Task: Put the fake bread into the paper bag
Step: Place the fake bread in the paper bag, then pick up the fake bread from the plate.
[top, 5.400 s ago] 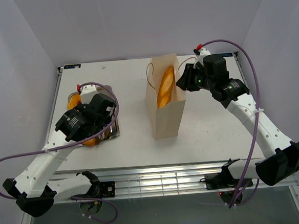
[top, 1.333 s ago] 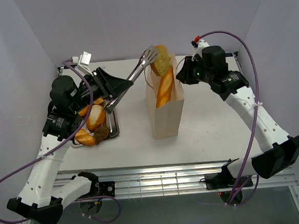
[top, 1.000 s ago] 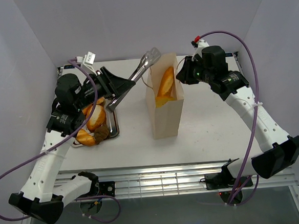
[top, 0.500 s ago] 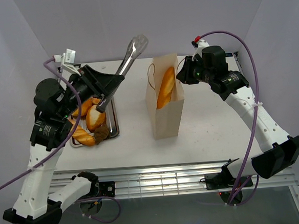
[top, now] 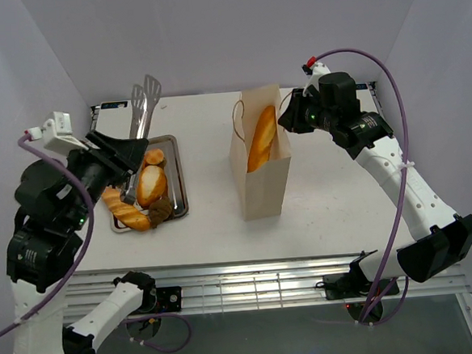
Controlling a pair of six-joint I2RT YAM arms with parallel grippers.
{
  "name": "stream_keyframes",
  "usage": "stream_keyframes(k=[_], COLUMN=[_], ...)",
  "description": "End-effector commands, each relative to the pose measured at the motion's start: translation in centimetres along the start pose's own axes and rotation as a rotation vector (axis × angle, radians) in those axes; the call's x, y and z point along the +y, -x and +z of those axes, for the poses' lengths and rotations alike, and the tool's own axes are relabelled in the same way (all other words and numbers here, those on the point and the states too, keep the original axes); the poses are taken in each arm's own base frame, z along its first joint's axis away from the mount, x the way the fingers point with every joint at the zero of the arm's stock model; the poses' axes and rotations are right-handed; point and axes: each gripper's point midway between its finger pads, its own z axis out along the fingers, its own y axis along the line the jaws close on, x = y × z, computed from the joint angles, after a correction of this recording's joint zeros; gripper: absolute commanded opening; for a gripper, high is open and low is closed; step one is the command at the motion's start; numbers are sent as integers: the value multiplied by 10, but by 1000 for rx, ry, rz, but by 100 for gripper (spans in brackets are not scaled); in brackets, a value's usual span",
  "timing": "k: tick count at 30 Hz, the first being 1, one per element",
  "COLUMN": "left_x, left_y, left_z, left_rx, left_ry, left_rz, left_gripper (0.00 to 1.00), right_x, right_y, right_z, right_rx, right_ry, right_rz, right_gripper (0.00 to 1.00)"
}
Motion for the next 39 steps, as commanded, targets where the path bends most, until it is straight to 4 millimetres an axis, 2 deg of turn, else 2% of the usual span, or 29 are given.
stream_keyframes(k=[1, 2, 5, 11, 17, 21, 27, 33, 34, 35, 39], left_x=[91, 108, 141, 180, 192, 196, 203, 201, 206, 206, 233], left_y=[-73, -81, -96, -120, -140, -146, -155, -145, -149, -143, -140], left_z=[19, 15, 9, 12, 13, 19, 47, 94, 106, 114, 140], left_rx=[244, 257, 274, 352, 426, 445, 470, 459, 475, 469, 499], left_ry=[367, 437, 561, 706, 721, 733, 727, 703, 712, 709, 782], left_rz=[65, 75, 112, 203, 225, 232, 265, 315, 330, 353, 419], left_gripper=[56, 56, 56, 57, 57, 58, 59, 62, 63, 63, 63], right_x=[7, 6, 6, 4, 3, 4, 5, 5, 5, 5, 5], right_y=[7, 6, 3, -7, -12, -13, -10, -8, -7, -7, -5], right_z=[-5, -4, -3, 2, 5, 6, 4, 2, 2, 1, 0], right_rx=[-24, -21, -16, 7, 21, 21, 15, 11, 11, 10, 6], right_ry=[27, 26, 29, 36, 39, 44, 44, 42, 41, 40, 36], right_rz=[-28, -26, -29, -24, -22, -21, -20, -22, -22, -24, -26], right_gripper=[26, 26, 26, 26, 27, 27, 29, 30, 30, 30, 30])
